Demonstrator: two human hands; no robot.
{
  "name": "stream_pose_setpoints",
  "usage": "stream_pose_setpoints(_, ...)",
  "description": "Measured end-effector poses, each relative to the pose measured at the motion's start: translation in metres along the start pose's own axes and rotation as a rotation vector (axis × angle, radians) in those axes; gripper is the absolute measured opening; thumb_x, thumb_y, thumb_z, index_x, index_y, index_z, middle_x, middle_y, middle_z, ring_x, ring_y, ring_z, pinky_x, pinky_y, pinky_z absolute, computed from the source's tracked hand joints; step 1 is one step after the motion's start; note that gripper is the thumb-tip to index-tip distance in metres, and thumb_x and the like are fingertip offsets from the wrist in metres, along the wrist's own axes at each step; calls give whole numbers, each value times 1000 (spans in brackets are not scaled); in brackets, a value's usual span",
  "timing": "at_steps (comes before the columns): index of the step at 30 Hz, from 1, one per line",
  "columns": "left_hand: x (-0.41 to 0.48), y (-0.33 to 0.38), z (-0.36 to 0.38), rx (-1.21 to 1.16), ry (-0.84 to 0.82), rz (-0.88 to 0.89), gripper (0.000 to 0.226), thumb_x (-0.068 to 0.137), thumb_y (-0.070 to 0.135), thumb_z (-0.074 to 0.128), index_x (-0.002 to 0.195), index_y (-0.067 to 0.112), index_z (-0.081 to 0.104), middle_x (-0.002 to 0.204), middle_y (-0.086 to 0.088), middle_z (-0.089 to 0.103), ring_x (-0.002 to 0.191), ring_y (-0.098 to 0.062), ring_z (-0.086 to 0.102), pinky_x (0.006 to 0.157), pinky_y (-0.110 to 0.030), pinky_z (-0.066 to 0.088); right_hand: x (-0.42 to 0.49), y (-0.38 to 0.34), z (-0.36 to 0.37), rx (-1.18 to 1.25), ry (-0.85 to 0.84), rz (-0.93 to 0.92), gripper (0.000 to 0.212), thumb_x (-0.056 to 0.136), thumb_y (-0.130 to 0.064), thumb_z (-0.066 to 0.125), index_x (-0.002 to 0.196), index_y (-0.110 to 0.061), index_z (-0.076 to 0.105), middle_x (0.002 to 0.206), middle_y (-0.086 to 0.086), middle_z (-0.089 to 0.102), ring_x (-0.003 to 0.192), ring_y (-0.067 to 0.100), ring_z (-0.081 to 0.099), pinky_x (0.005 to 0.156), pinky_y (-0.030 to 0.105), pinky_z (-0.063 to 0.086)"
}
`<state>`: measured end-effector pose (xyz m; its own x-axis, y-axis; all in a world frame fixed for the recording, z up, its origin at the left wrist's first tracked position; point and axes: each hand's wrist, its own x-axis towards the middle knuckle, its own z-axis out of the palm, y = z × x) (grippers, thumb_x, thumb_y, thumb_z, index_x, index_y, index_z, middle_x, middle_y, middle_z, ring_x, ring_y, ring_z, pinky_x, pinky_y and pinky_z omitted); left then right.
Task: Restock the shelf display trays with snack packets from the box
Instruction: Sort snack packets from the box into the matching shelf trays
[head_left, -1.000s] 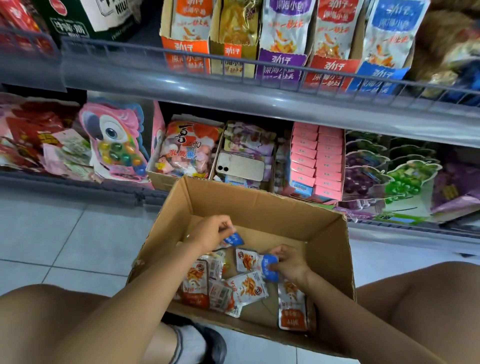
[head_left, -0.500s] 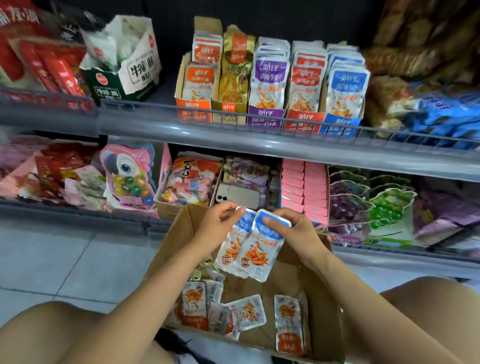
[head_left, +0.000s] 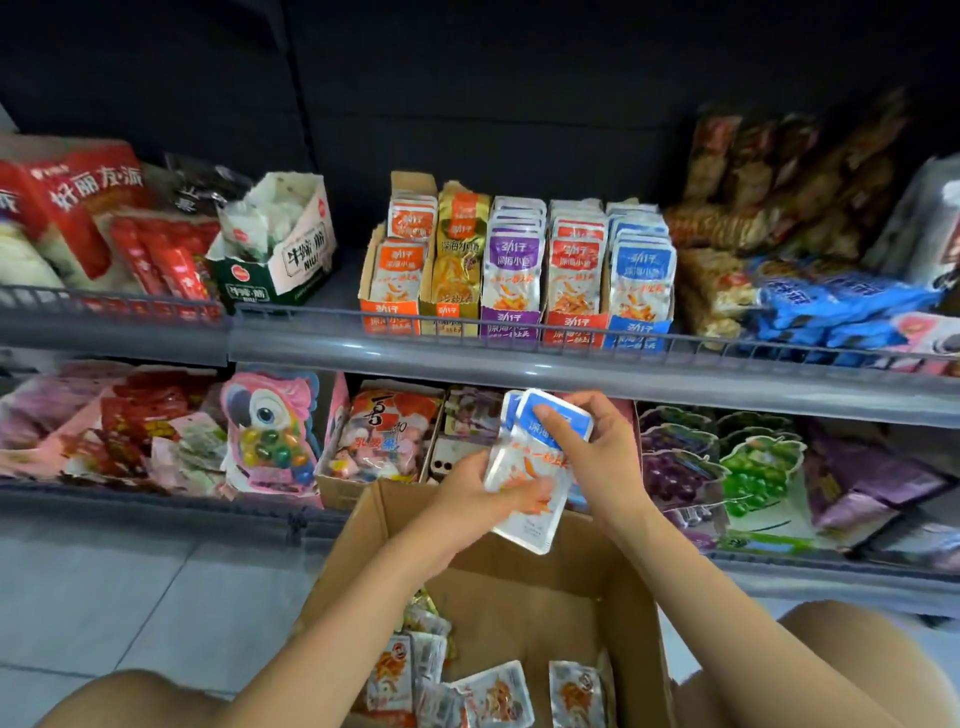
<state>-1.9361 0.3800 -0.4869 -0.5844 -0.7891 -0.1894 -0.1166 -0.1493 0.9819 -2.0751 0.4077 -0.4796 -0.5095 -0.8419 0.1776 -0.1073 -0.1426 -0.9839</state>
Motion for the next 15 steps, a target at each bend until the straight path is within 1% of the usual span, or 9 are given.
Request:
stream_pose_setpoints(2,-2,10,1,103,-31,46,20,83,25,71,102,22,65,93,7,73,82,-3,70,68,-13,52,5,-14,-3,4,-11,-41,20,82,-13,70,88,-16,51,80,2,62,68,14,63,61,33,54)
stream_pose_setpoints(4,-2,22,-1,179,-48,124,16,83,24,70,98,26,64,89,13,72,80,1,68,65,-10,50,9,-26,-7,-2,-48,-58,21,83,-15,68,99,-19,54,83,-2,64,71,14,66,63,31,56)
stream_pose_setpoints(5,-2,29,-2,217,-59,161,15,84,24,69,96,29,63,88,16,71,80,4,68,63,-9,49,11,-30,-8,-13,-77,-53,20,85,-18,67,103,-22,57,87,-3,66,76,15,67,66,31,56)
stream_pose_setpoints(7,-1,43,-2,269,-90,226,17,83,23,69,93,34,60,88,20,70,81,5,67,64,-10,50,17,-38,-13,-16,-135,9,15,88,-26,63,103,-28,63,97,-3,70,90,17,69,75,32,58)
stream_pose_setpoints(8,0,48,-2,275,-97,254,19,83,22,70,93,34,60,88,19,70,83,3,68,66,-12,51,20,-42,-16,-2,-166,59,14,88,-30,62,102,-28,66,100,-1,71,94,19,69,81,34,57)
stream_pose_setpoints(10,2,57,-2,275,-94,288,21,80,22,74,94,30,62,91,14,73,85,-3,69,71,-19,55,27,-48,-22,52,-244,164,23,89,-34,60,106,-20,67,101,5,73,96,23,69,88,38,54)
stream_pose_setpoints(12,4,65,0,276,-95,314,24,76,23,77,95,28,62,94,11,73,87,-7,70,76,-26,57,32,-53,-28,146,-317,259,32,91,-32,57,112,-10,65,103,12,71,94,26,68,87,39,52)
stream_pose_setpoints(14,7,73,6,279,-100,341,27,74,24,77,96,28,62,94,11,73,86,-5,69,74,-25,57,36,-56,-34,227,-302,295,34,90,-30,57,113,-6,64,105,16,69,93,27,66,88,41,51)
stream_pose_setpoints(15,9,77,9,274,-99,346,28,74,23,78,97,27,62,93,11,73,84,-4,69,68,-22,56,40,-57,-37,228,-260,270,32,89,-30,58,112,-8,65,106,16,70,94,27,66,90,43,51)
